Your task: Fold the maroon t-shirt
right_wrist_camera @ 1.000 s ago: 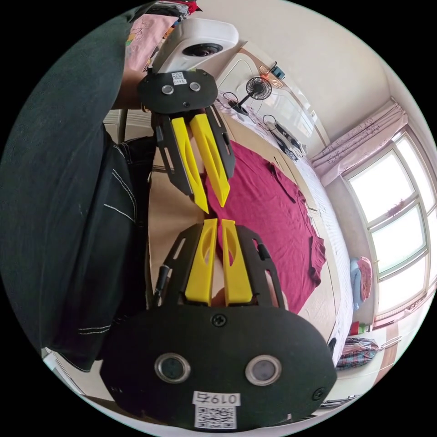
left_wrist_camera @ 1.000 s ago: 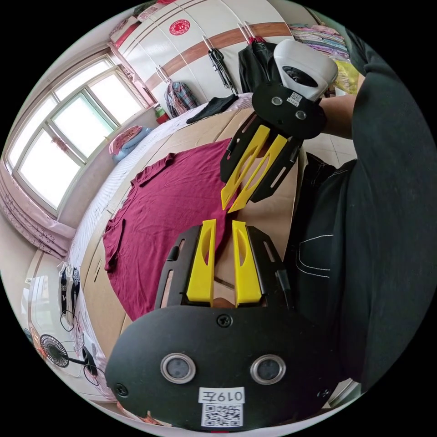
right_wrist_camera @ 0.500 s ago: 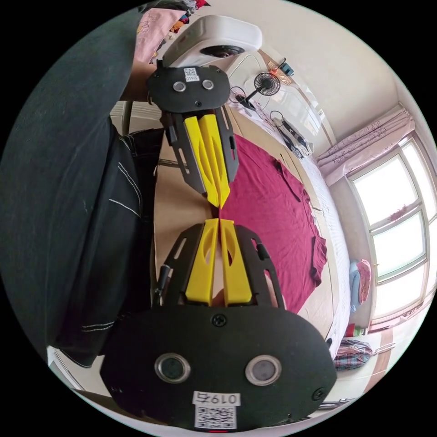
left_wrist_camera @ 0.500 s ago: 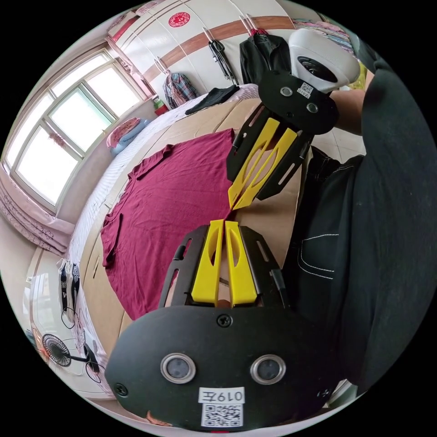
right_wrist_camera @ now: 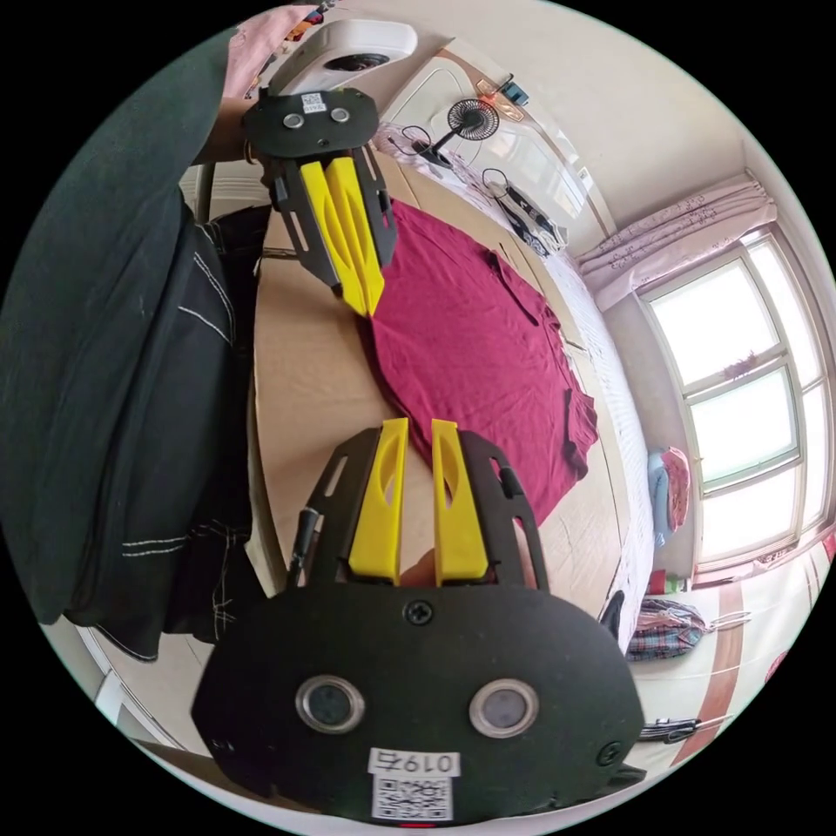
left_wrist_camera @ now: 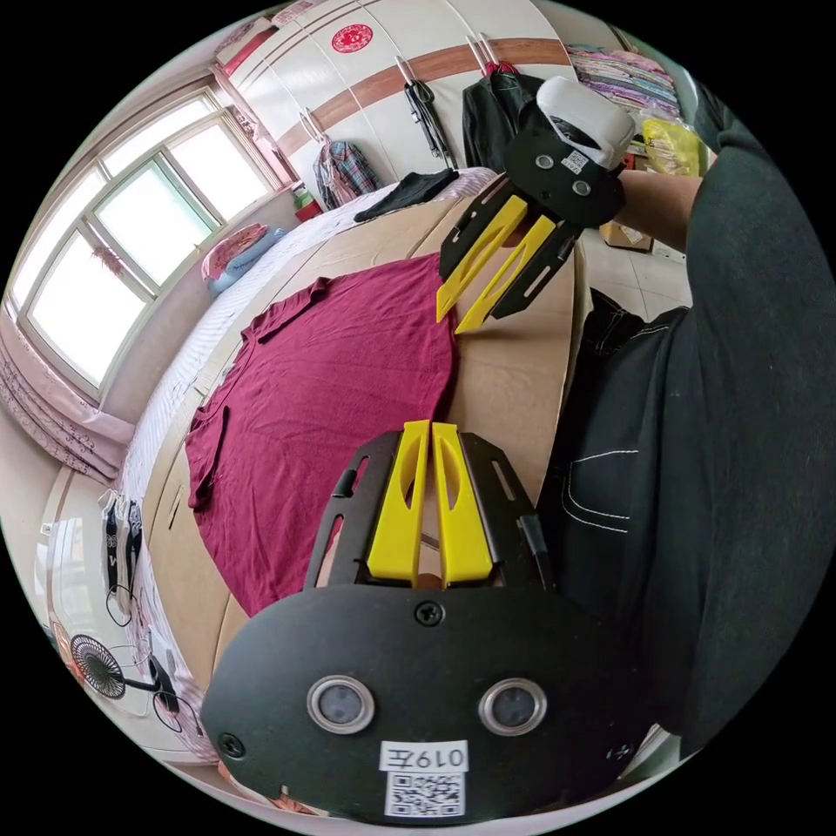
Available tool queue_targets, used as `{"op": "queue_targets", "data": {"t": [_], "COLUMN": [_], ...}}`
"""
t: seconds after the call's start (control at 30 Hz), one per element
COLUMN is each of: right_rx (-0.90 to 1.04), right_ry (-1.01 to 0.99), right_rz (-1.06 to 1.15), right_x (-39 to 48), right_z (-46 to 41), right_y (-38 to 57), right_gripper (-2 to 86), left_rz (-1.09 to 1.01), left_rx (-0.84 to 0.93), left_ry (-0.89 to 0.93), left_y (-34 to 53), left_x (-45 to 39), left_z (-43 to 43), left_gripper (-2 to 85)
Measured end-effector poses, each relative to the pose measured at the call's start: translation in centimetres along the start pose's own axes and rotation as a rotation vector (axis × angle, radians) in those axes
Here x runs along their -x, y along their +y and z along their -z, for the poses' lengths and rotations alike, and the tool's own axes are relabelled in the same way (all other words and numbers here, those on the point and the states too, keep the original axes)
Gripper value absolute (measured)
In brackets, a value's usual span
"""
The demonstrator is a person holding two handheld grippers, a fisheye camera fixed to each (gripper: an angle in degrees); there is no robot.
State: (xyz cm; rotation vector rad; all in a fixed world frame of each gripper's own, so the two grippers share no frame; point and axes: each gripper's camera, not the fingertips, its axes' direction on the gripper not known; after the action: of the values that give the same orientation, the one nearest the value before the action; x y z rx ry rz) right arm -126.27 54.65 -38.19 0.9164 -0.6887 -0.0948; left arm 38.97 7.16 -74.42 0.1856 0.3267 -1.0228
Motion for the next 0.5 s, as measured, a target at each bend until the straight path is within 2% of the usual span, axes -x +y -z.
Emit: {"op": "queue_targets", "data": {"t": [0.23, 0.5], "right_rx": [0.004, 0.037], "right_ry": [-0.069, -0.008], "right_rz": [0.018, 0.065], "right_x": [-0.8, -0.6], "right_z": [1.2, 1.0], "right_y": [-0.9, -1.7], "right_gripper": [4.5, 4.6], "left_rz": [0.01, 0.036], "left_rx": [0.001, -0.013], "left_ry": [0.003, 0.031], "left_y": [0.0, 0.1], "left_x": [0.1, 0.9], "left_z": [0.2, 0.7], "left_gripper": [0.6, 0.9]}}
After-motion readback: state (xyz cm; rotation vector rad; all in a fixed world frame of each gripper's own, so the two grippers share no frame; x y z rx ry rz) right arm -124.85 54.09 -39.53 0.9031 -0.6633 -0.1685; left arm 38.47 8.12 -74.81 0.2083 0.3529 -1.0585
